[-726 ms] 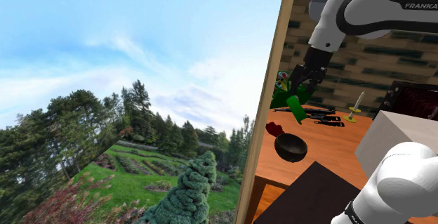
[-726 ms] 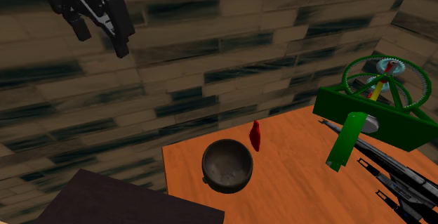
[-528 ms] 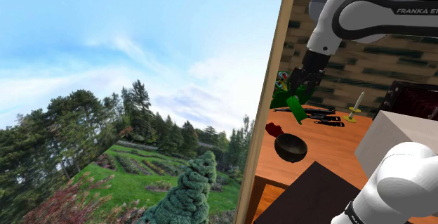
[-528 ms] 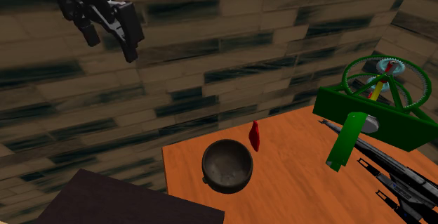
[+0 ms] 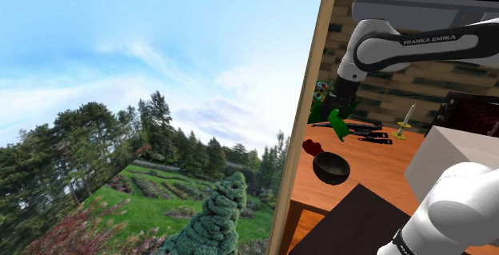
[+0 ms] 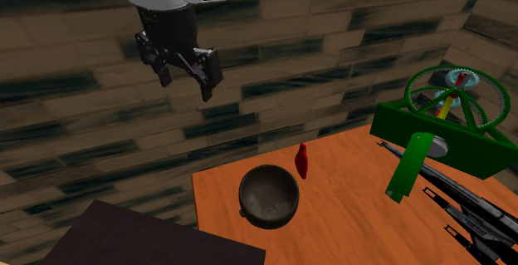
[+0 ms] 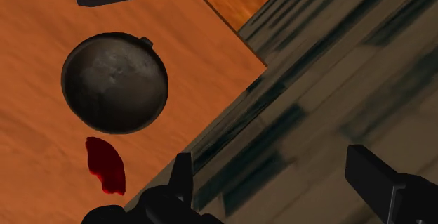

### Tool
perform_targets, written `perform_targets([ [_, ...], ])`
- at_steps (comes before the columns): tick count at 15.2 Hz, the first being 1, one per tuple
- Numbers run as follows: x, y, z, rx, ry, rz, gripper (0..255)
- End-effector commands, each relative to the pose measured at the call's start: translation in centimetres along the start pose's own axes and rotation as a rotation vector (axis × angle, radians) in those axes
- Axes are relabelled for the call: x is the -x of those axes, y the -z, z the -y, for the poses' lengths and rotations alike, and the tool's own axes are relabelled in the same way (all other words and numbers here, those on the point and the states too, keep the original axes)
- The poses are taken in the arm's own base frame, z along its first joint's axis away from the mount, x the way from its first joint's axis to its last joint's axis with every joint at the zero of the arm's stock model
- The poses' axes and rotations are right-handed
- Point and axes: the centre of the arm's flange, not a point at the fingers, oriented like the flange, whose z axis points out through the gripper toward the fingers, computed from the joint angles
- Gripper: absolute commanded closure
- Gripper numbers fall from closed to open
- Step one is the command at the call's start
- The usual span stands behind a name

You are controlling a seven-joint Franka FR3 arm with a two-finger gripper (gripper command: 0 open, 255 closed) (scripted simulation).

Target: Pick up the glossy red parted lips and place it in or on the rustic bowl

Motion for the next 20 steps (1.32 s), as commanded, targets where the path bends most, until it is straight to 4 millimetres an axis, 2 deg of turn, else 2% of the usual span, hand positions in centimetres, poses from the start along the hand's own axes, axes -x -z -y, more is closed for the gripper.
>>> perform_targets([
  [1, -1.1, -1.9, -1.3, 0.012, 0.011, 0.000, 0],
  [20, -12.8, -19.2, -13.9, 0.116, 0.107, 0.008, 0],
])
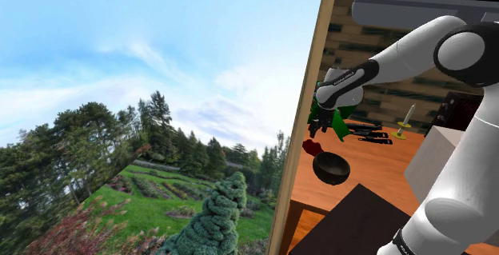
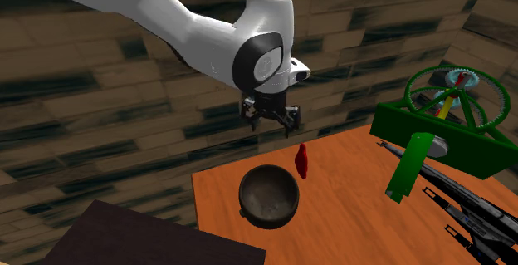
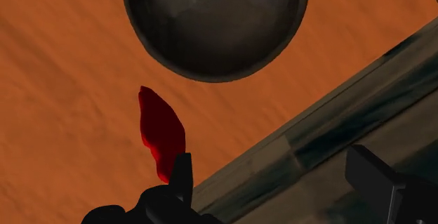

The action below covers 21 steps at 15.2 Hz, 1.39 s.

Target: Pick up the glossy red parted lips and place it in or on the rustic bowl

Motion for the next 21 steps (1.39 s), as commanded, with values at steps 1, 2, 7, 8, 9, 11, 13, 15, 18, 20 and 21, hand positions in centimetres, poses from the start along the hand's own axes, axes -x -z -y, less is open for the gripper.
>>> perform_targets([
  [1, -1.2, -2.2, -1.6, 0.013, 0.012, 0.001, 0],
  [2, -1.8, -3.1, -2.2, 0.018, 0.017, 0.001, 0],
  [7, -4.8, -7.7, -5.5, 0.046, 0.042, 0.003, 0],
  [8, -5.4, -8.7, -6.1, 0.051, 0.047, 0.004, 0],
  [9, -6.0, -9.6, -6.8, 0.057, 0.052, 0.004, 0],
  [11, -6.9, -11.0, -7.8, 0.065, 0.060, 0.005, 0],
  [13, -6.9, -12.0, -7.9, 0.065, 0.060, 0.005, 0],
  [15, -6.9, -13.1, -7.9, 0.065, 0.060, 0.005, 0],
  [18, -6.9, -14.7, -8.0, 0.065, 0.060, 0.005, 0],
  [20, -6.9, -15.0, -8.1, 0.065, 0.060, 0.005, 0],
  [21, -6.9, -15.0, -8.1, 0.065, 0.060, 0.005, 0],
])
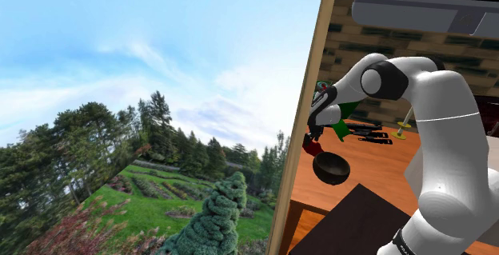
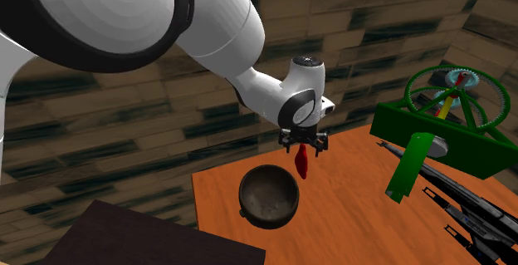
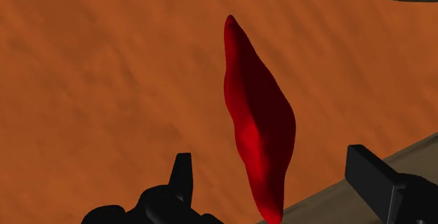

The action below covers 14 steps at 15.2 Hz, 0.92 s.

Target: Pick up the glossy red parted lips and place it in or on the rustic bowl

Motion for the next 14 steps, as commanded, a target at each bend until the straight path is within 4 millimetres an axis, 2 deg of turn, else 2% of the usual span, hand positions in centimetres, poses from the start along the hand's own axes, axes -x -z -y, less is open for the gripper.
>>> perform_targets([
  [1, -0.02, -0.09, -0.03, 0.000, 0.000, 0.000, 0],
  [5, -0.02, -0.08, -0.03, 0.000, 0.000, 0.000, 0],
  [6, -0.02, -0.08, -0.03, 0.000, 0.000, 0.000, 255],
  [14, -0.01, -0.06, -0.04, 0.000, 0.000, 0.000, 255],
])
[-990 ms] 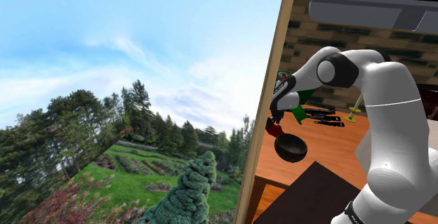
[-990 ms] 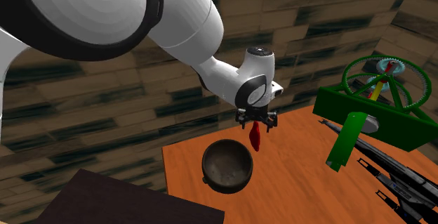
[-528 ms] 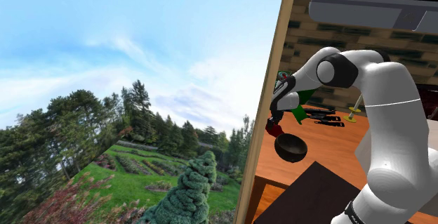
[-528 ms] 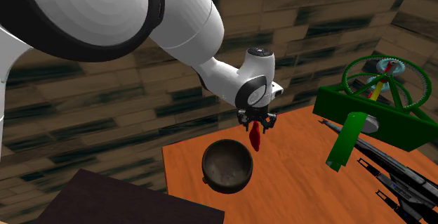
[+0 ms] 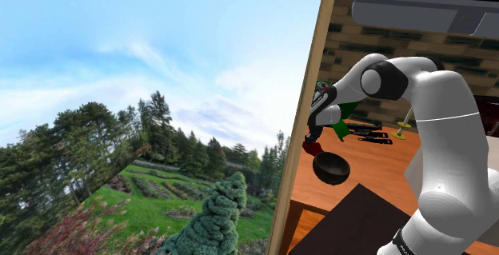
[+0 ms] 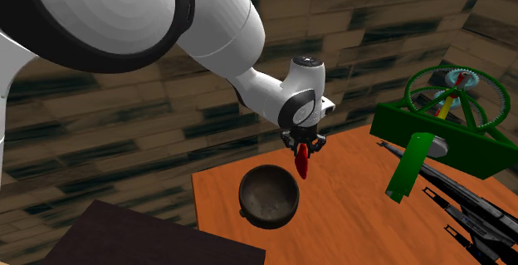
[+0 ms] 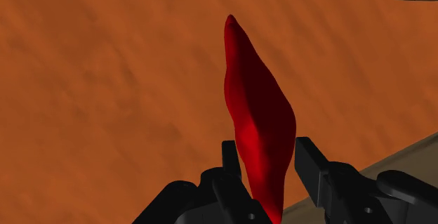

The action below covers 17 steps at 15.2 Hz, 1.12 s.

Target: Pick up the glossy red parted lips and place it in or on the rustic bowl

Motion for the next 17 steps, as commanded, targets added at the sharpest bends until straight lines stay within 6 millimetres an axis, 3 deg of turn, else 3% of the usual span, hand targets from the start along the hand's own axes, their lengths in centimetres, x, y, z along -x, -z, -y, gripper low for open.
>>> perform_targets([
  [1, 0.0, 0.0, 0.0, 0.000, 0.000, 0.001, 255],
  [17, -0.2, 8.4, -0.8, 0.000, 0.000, 0.001, 255],
])
